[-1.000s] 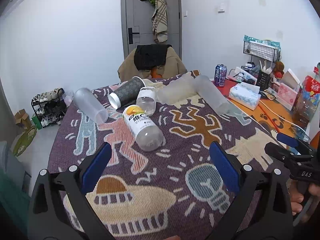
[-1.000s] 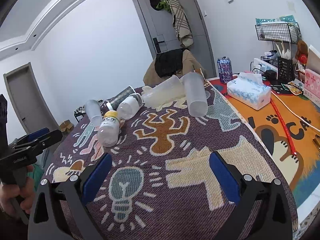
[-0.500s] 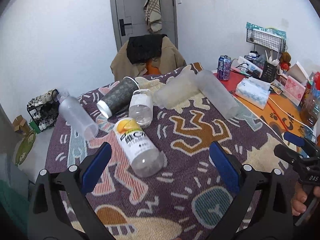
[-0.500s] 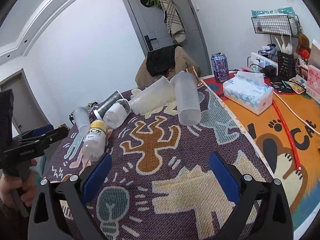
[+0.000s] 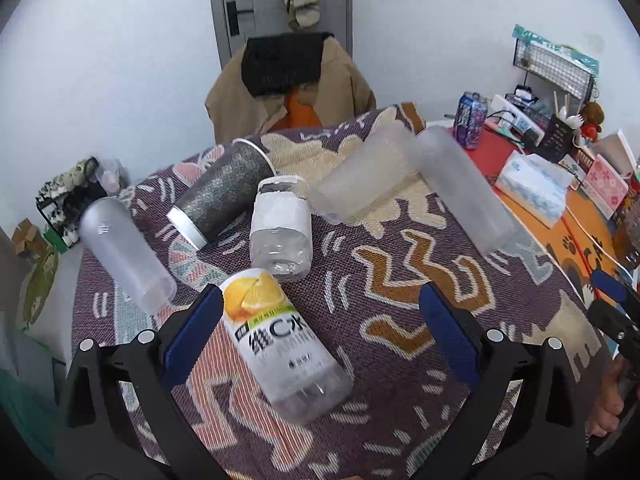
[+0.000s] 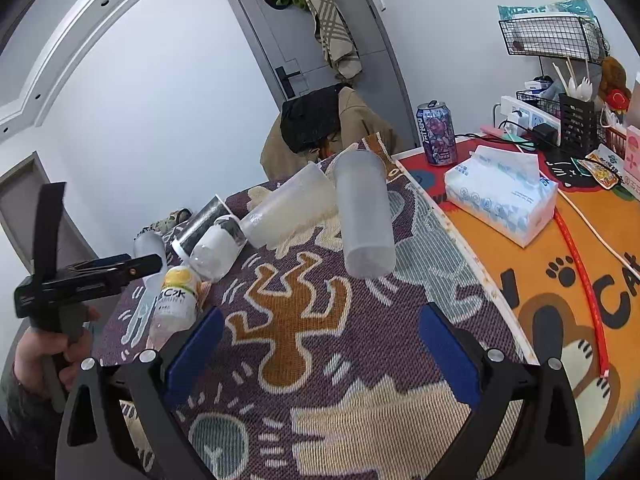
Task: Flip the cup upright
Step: 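Reach the left gripper to the clear cup lying on its side and grasp it, then lift the clear cup with the left gripper and rotate it toward the right tool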
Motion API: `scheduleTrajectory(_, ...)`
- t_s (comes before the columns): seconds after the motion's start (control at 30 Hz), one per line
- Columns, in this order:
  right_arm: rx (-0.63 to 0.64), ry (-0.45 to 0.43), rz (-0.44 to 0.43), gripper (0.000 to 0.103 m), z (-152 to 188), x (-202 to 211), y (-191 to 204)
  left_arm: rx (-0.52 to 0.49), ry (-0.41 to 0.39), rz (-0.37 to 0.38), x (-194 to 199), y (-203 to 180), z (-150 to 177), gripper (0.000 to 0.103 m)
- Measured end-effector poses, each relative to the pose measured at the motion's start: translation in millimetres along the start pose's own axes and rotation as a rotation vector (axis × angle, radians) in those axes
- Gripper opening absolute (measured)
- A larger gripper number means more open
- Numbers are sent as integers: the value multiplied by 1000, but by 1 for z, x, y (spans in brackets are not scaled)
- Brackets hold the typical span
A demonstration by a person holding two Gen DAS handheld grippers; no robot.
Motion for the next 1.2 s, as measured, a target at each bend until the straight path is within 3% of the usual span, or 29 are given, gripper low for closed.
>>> scheduleTrajectory(0.43, -20, 35, 23, 96, -5, -38, -8, 102, 97, 42, -65, 43, -28, 97)
scheduleTrajectory(0.57, -32, 48, 35, 96, -3, -46, -12, 136, 146, 60, -87, 51, -30, 90)
scheduleTrajectory(0.83, -42, 61, 41, 96, 1, -53, -15, 104, 237, 51, -120, 48, -33, 90)
scheduleTrajectory(0.93, -43, 59, 43, 96, 2, -50, -15, 93, 270, 43, -131, 46, -32, 77)
scheduleTrajectory(1.0, -46, 52, 41, 96, 2, -46, -16, 84, 295, 38, -136, 44, -28, 63)
scheduleTrajectory(1.2, -64, 23, 43, 96, 3, -27, -21, 100, 231, 16, -112, 49, -40, 62)
Point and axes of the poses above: each gripper's, at about its wrist camera, not at the fingertips, and x roughly against the way its jaws point, y to its left, z to its underside, the point moved 10 cm from there along -x, roughly the way its jaws point, and after that the axes turned 4 degrees about z, right-handed, at the moved point
